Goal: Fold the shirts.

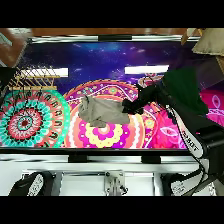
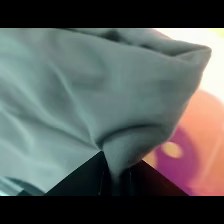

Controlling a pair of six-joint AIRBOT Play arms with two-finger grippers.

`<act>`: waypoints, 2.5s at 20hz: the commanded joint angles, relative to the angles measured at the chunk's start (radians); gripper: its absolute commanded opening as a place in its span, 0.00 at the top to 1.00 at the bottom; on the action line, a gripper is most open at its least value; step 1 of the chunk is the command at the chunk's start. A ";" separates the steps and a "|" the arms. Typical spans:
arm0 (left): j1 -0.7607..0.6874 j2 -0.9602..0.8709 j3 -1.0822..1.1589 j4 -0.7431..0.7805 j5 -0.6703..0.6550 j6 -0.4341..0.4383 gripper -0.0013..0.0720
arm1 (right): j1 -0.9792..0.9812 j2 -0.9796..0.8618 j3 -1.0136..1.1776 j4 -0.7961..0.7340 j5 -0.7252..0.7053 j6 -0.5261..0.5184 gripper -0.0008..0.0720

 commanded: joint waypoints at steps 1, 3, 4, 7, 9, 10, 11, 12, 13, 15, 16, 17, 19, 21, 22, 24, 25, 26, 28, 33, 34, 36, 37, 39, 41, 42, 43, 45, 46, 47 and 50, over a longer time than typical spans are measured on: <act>0.001 -0.001 0.000 0.000 0.000 0.000 0.94 | -0.037 0.026 0.064 0.169 0.002 -0.122 0.89; 0.001 -0.001 0.000 0.000 0.000 0.000 0.94 | -0.088 0.053 0.174 0.169 0.005 -0.122 0.89; 0.001 -0.001 0.000 0.000 0.000 0.000 0.94 | -0.119 0.059 0.235 0.168 0.008 -0.116 0.89; 0.001 -0.001 0.000 0.000 0.000 0.000 0.94 | -0.216 0.059 0.399 0.167 0.074 -0.069 0.89; 0.001 -0.001 0.000 0.000 0.000 0.000 0.94 | -0.275 0.059 0.466 0.168 0.146 -0.026 0.89; 0.001 -0.001 0.000 0.000 0.000 0.000 0.94 | -0.303 0.059 0.492 0.169 0.180 -0.010 0.89; 0.001 -0.001 0.000 0.000 0.000 0.000 0.94 | -0.329 0.059 0.515 0.169 0.218 0.006 0.89; 0.001 -0.001 -0.001 0.000 0.001 0.000 0.94 | -0.350 0.059 0.529 0.168 0.253 0.016 0.89; 0.001 -0.002 -0.002 0.000 0.001 0.000 0.94 | -0.369 0.059 0.541 0.168 0.288 0.022 0.89; 0.001 -0.003 -0.006 0.001 0.000 0.000 0.94 | -0.401 0.059 0.547 0.168 0.362 0.033 0.89; 0.001 -0.004 -0.008 0.000 0.000 0.000 0.94 | -0.412 0.058 0.547 0.167 0.402 0.035 0.89; 0.000 -0.005 -0.008 0.000 0.000 0.000 0.94 | -0.423 0.058 0.547 0.161 0.452 0.034 0.89; 0.000 -0.005 -0.008 0.000 0.000 0.000 0.94 | -0.435 0.058 0.547 0.133 0.553 0.034 0.89; 0.000 -0.006 -0.008 0.001 0.000 0.000 0.94 | -0.445 0.054 0.547 0.129 0.646 0.034 0.89; 0.000 -0.010 -0.008 0.001 0.000 0.000 0.94 | -0.445 0.050 0.547 0.130 0.686 0.034 0.89; 0.000 -0.021 -0.008 0.001 -0.004 0.000 0.94 | -0.445 0.039 0.547 0.127 0.747 0.033 0.89; 0.000 -0.024 -0.009 0.000 -0.009 0.000 0.94 | -0.445 0.031 0.547 0.127 0.768 0.023 0.89; 0.000 -0.025 -0.014 0.000 -0.011 0.000 0.94 | -0.445 0.024 0.547 0.122 0.792 0.005 0.89; 0.000 -0.024 -0.025 0.000 -0.010 0.000 0.94 | -0.442 0.005 0.547 0.110 0.826 -0.053 0.89; 0.000 -0.028 -0.034 0.000 -0.010 0.000 0.94 | -0.443 -0.059 0.546 0.113 0.927 -0.059 0.89; 0.000 -0.031 -0.034 0.000 -0.010 0.000 0.94 | -0.443 -0.061 0.547 0.108 0.926 -0.062 0.89; 0.000 -0.037 -0.034 0.000 -0.007 0.000 0.94 | -0.448 -0.050 0.547 0.067 0.874 -0.065 0.89; 0.000 -0.039 -0.034 0.000 -0.005 0.000 0.94 | -0.458 -0.043 0.547 0.021 0.806 -0.066 0.89; 0.000 -0.044 -0.034 0.000 0.011 0.000 0.94 | -0.484 -0.031 0.547 -0.003 0.648 -0.031 0.89; 0.000 -0.044 -0.034 0.000 0.012 0.000 0.94 | -0.512 -0.013 0.547 -0.022 0.490 0.029 0.89; 0.000 -0.044 -0.034 0.000 0.012 0.000 0.94 | -0.525 0.000 0.547 -0.066 0.414 0.064 0.89; 0.000 -0.044 -0.034 0.000 0.013 0.000 0.94 | -0.537 0.013 0.547 -0.137 0.351 0.127 0.89; 0.000 -0.044 -0.034 0.000 0.026 0.000 0.94 | -0.558 0.043 0.547 -0.303 0.235 0.328 0.89; 0.000 -0.044 -0.034 0.000 0.026 0.000 0.94 | -0.564 0.060 0.547 -0.360 0.179 0.398 0.89; 0.000 -0.044 -0.034 -0.003 0.026 0.000 0.94 | -0.564 0.078 0.547 -0.415 0.128 0.429 0.89; 0.000 -0.044 -0.034 -0.048 0.027 0.001 0.94 | -0.554 0.118 0.546 -0.607 -0.082 0.517 0.89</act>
